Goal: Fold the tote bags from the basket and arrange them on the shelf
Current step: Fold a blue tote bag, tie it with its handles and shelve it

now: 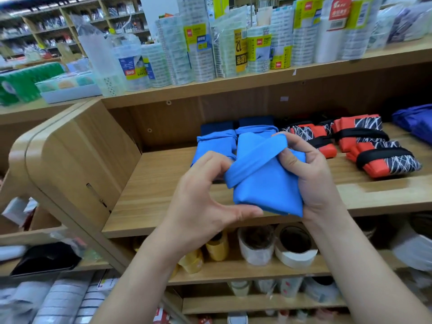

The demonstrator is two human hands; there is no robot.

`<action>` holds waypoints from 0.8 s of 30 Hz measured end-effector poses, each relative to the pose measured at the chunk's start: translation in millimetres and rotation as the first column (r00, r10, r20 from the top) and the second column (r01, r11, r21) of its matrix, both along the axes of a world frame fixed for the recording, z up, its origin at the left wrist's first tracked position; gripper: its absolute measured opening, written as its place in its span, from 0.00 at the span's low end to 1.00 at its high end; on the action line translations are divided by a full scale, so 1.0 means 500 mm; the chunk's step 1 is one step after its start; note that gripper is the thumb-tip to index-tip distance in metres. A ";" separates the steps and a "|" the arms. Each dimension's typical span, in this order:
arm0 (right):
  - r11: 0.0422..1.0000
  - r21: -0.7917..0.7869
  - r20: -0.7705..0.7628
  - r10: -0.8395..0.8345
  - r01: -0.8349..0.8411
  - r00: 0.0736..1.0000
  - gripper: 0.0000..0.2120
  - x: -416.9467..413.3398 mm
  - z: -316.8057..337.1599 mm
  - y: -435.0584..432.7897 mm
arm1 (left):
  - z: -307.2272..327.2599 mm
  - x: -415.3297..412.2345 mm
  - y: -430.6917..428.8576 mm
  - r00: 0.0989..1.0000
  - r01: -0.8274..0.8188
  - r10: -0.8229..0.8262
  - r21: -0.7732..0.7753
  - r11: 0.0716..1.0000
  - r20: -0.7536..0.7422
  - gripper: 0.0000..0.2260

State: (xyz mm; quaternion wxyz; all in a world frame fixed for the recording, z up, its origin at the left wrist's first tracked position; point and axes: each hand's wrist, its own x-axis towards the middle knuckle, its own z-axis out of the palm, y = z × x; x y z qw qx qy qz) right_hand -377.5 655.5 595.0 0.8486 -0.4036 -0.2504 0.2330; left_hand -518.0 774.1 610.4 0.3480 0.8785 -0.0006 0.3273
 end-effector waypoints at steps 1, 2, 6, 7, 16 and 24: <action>1.000 0.005 -0.007 -0.021 0.021 1.000 0.12 -0.003 0.002 0.001 | -0.003 0.002 -0.003 1.000 -0.010 0.011 -0.066 0.998 0.012 0.23; 0.999 -0.003 -0.009 -0.053 0.053 0.999 0.13 -0.006 0.003 0.002 | -0.007 0.003 -0.004 1.000 -0.021 0.024 -0.129 0.991 0.020 0.22; 0.991 -0.025 -0.087 -0.130 0.128 0.988 0.13 -0.019 -0.005 0.002 | -0.006 0.010 -0.016 1.000 -0.005 0.010 -0.371 0.929 0.014 0.23; 0.996 -0.005 -0.120 -0.085 0.085 0.989 0.14 -0.023 -0.010 -0.002 | -0.004 0.015 -0.015 1.000 -0.001 0.007 -0.403 0.915 0.014 0.22; 0.971 -0.075 -0.044 -0.232 0.228 0.972 0.28 -0.045 -0.004 0.020 | -0.045 0.067 -0.028 0.950 -0.205 0.294 -0.499 0.842 0.106 0.08; 0.945 0.010 -0.097 -0.324 0.326 0.941 0.19 -0.051 -0.005 0.042 | -0.071 0.059 -0.063 0.964 -0.146 0.218 -0.387 0.910 0.150 0.05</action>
